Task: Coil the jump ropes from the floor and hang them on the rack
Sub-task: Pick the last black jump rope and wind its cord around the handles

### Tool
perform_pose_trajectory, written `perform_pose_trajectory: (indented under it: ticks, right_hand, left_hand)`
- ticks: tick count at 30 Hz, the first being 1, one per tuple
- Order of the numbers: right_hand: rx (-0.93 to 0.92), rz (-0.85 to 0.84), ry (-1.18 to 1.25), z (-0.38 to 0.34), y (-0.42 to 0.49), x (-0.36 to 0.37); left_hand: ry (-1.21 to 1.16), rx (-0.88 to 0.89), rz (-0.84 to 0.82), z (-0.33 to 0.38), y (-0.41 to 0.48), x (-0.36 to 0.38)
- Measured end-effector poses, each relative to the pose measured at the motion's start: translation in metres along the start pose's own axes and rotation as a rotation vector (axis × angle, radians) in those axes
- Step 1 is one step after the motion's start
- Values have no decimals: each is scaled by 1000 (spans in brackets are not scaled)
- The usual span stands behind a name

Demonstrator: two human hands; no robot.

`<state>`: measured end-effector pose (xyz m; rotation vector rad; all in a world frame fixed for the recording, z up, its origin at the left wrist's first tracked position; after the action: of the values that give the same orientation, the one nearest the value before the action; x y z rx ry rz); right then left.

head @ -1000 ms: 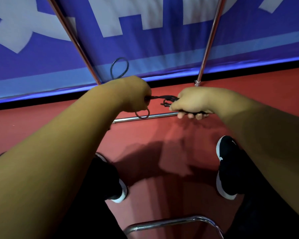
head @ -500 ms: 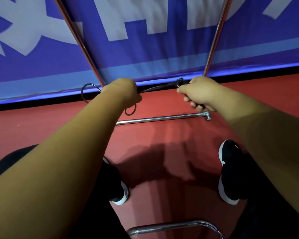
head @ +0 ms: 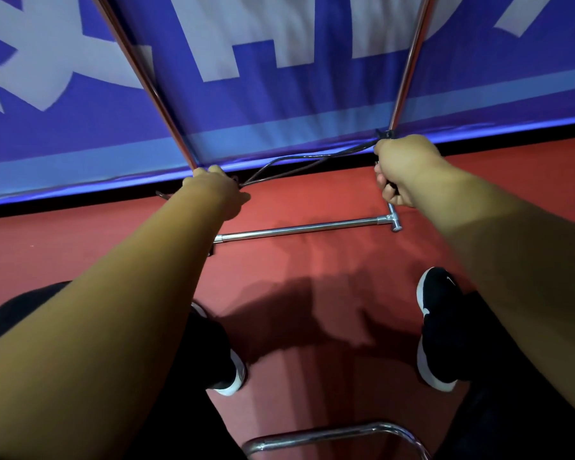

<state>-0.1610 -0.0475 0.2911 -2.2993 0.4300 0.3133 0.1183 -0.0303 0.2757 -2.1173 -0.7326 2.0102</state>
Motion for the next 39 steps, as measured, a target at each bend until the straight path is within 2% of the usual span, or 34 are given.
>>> perform_pose_trajectory:
  ticks: [2, 4, 7, 10, 15, 20, 27, 29, 32, 33, 35, 39]
  right_hand:
    - [-75, 2, -32, 3, -3, 1]
    - [-169, 30, -81, 4, -3, -1]
    - [-407, 147, -336, 1, -1, -2]
    - [-615, 170, -542, 2, -5, 4]
    - [-805, 100, -738, 11, -12, 17]
    - [-830, 80, -733, 11, -14, 19]
    - [-876, 7, -708, 11, -21, 19]
    - [-862, -5, -699, 11, -21, 19]
    - [-851, -18, -678, 10, -21, 18]
    - [-852, -23, -669, 10, -20, 17]
    - [-841, -32, -653, 8, -22, 15]
    - [-744, -181, -568, 9, -26, 13]
  left_hand:
    - [-86, 55, -100, -2, 1, 3]
    - [-361, 155, -202, -2, -2, -1]
    - [-788, 332, -297, 11, -14, -10]
    - [-973, 531, -354, 29, -22, -16]
    - [-1009, 622, -353, 48, -23, -15]
    - [-801, 681, -387, 47, -30, -11]
    - [-974, 752, -349, 46, -28, -8]
    - [-1067, 731, -430, 47, -33, -12]
    - [-1187, 669, -673, 50, -44, -16]
    - [-1181, 661, -709, 50, -46, -17]
    - [-1144, 664, -650, 48, -45, -18]
    - [-1136, 564, -309, 45, -28, -16]
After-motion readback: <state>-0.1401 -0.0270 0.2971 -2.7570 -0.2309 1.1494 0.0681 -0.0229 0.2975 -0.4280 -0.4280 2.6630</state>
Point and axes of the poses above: each hand's wrist, its own y-axis towards the middle knuckle, its own x-axis out of the palm, z = x × y, the point moved 1 cm from there along y, towards the middle knuckle, and after that the axes turned 5 degrees about -y, right-handed, at the moved point
